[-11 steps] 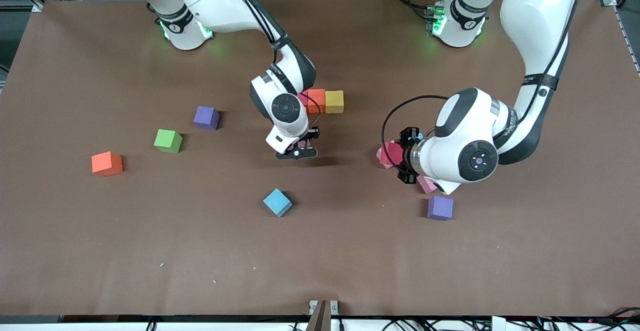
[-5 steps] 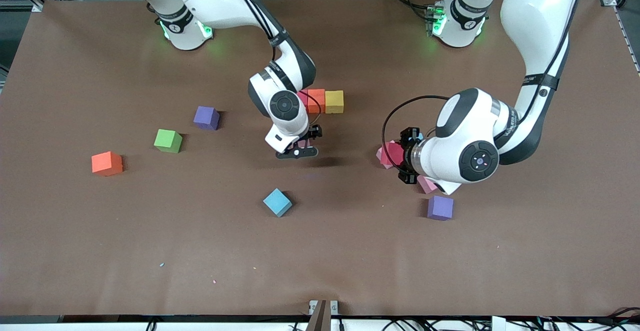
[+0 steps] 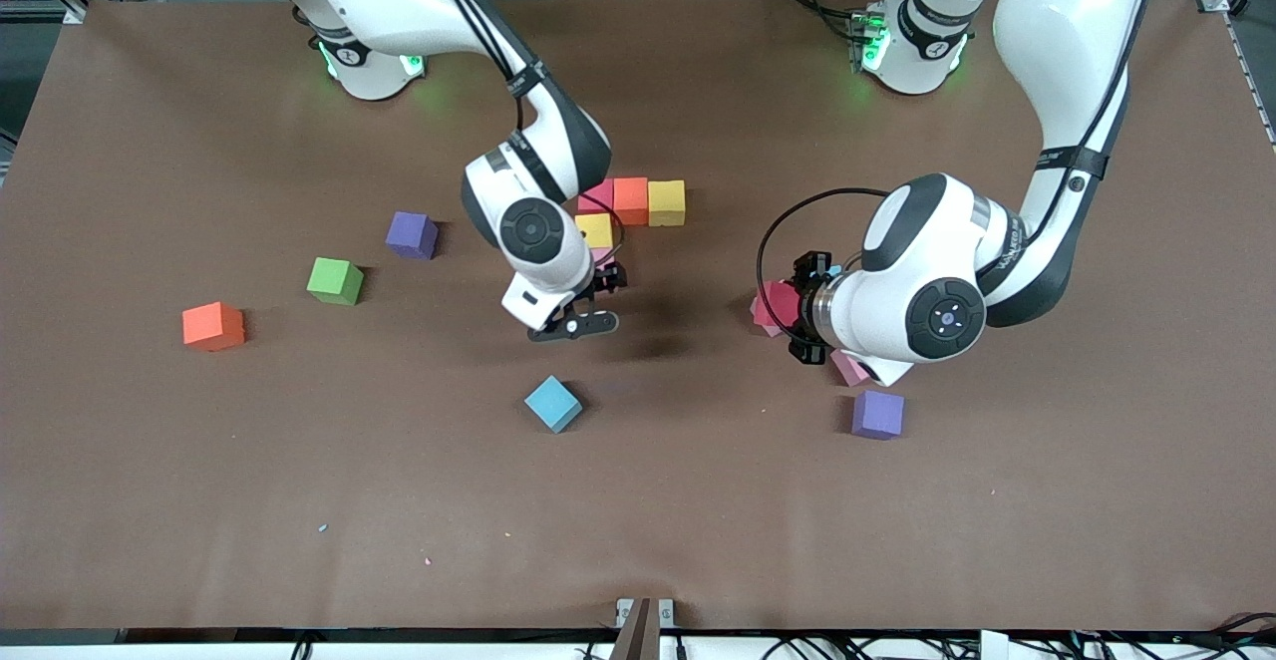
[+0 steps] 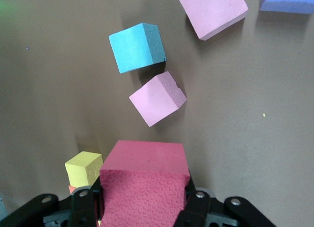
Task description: Arrange 11 blocks into digit 3
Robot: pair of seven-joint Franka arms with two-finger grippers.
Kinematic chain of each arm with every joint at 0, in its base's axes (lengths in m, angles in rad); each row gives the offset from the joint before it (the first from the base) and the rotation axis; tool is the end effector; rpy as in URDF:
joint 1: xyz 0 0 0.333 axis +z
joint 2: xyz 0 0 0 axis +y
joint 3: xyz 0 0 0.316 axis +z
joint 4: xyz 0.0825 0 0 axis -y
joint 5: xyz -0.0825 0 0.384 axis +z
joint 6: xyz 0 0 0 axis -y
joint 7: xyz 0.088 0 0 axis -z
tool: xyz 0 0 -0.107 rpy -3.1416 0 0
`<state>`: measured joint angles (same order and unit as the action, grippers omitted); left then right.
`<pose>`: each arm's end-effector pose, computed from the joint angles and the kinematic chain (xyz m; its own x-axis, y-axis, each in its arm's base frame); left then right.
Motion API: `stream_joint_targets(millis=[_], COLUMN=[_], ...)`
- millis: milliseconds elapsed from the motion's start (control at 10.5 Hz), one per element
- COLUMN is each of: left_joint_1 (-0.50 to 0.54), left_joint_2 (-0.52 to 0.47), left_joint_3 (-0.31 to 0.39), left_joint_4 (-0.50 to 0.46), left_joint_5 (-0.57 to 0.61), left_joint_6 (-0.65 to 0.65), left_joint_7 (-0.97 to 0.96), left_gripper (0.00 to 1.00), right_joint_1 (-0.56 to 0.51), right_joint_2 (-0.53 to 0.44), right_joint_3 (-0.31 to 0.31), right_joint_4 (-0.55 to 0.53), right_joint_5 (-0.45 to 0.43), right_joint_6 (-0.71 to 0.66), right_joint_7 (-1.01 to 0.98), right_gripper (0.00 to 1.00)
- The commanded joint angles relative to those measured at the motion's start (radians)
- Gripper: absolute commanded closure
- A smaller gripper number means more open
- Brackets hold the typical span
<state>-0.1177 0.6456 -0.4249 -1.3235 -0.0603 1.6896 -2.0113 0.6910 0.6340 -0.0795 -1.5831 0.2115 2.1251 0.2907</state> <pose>0.6238 -0.3095 0.3670 0.0083 0.9843 -0.1763 0.9398 -0.0679 -0.3350 0.5540 0.4087 0.2602 0.9682 0.2167 -0.1253 0.2066 -0.9743 -0.0894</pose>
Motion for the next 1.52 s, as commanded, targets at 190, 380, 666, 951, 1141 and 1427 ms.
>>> stream_joint_targets(millis=[190, 380, 666, 951, 1141, 1427], left_joint_1=[-0.023, -0.013, -0.081, -0.169, -0.195, -0.230], left_joint_2=[-0.029, -0.069, -0.066, -0.034, -0.020, -0.030], left_joint_3=[0.005, -0.002, -0.005, -0.005, -0.003, -0.005], left_joint_4=[-0.043, -0.055, -0.131, -0.141, -0.149, -0.258], left_joint_5=[0.040, 0.056, 0.118, 0.201, 0.212, 0.272], left_joint_6=[0.022, 0.056, 0.206, 0.226, 0.252, 0.393], left_joint_7=[-0.055, -0.102, -0.301, -0.498, -0.608, -0.726], left_gripper=[1.00, 1.00, 1.00, 1.00, 1.00, 1.00], right_joint_1=[-0.090, -0.110, -0.145, -0.173, -0.173, -0.163], right_joint_2=[0.100, 0.174, 0.251, 0.289, 0.318, 0.337], right_joint_3=[0.009, 0.007, 0.007, 0.007, 0.007, 0.009], right_joint_4=[0.164, 0.274, 0.373, 0.377, 0.385, 0.387], right_joint_5=[0.003, -0.001, -0.001, -0.003, -0.001, 0.002], right_joint_6=[-0.016, -0.014, 0.019, 0.107, 0.153, 0.173], right_joint_7=[-0.313, -0.404, -0.503, -0.623, -0.628, -0.620], right_gripper=[0.00, 0.00, 0.00, 0.00, 0.00, 0.00])
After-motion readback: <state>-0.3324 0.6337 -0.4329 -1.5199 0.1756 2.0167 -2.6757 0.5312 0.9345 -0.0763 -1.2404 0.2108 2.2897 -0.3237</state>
